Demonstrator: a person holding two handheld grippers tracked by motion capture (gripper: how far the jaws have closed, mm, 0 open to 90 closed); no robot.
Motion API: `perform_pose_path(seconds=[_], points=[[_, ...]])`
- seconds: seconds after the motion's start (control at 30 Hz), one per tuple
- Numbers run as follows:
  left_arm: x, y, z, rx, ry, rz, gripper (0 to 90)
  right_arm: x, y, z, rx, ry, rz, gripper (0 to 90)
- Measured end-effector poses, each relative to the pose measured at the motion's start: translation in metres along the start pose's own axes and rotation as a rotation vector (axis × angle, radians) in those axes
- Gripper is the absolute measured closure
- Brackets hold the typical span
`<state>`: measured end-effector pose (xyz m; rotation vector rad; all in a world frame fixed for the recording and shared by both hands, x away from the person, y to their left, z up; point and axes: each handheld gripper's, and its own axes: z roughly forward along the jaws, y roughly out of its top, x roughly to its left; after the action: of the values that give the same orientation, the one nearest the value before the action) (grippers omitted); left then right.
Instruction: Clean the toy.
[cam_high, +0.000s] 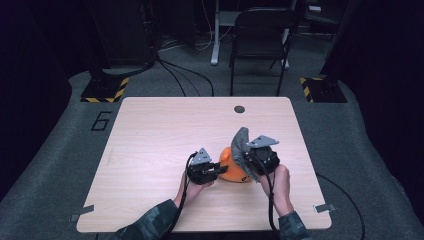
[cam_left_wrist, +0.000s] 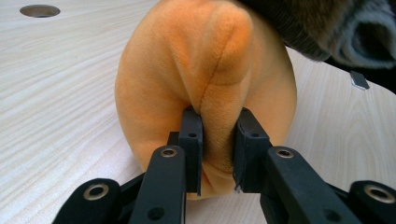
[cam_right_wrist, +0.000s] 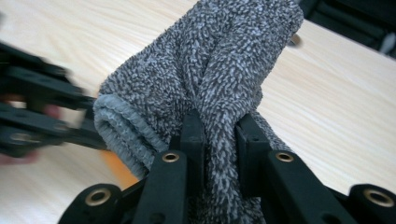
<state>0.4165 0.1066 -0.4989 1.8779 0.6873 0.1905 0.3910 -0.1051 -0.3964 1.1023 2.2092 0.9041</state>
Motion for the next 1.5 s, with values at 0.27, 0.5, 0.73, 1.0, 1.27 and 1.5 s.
perform_pose_path(seconds=[0.27, 0.5, 0.73, 1.0, 1.27, 1.5], points=[[0.000, 0.000, 0.001, -0.003, 0.001, -0.009, 76.0, 0.010, -0.001, 0.015, 0.027, 0.010, -0.014, 75.6], [0.001, 0.000, 0.000, 0.006, -0.004, 0.011, 76.0, 0.003, -0.006, 0.017, 0.036, 0.003, 0.001, 75.7], [0.000, 0.000, 0.000, 0.006, -0.004, 0.005, 76.0, -0.012, -0.014, 0.017, 0.060, -0.016, 0.034, 75.7], [0.000, 0.001, 0.001, 0.006, -0.012, 0.007, 76.0, -0.033, -0.029, 0.022, 0.098, -0.031, 0.090, 75.7], [0.001, 0.000, 0.000, 0.007, -0.016, 0.001, 76.0, -0.052, -0.047, 0.035, 0.176, -0.065, 0.148, 75.7], [0.001, 0.000, 0.001, -0.001, -0.015, -0.008, 76.0, -0.062, -0.064, 0.053, 0.251, -0.070, 0.185, 75.8]])
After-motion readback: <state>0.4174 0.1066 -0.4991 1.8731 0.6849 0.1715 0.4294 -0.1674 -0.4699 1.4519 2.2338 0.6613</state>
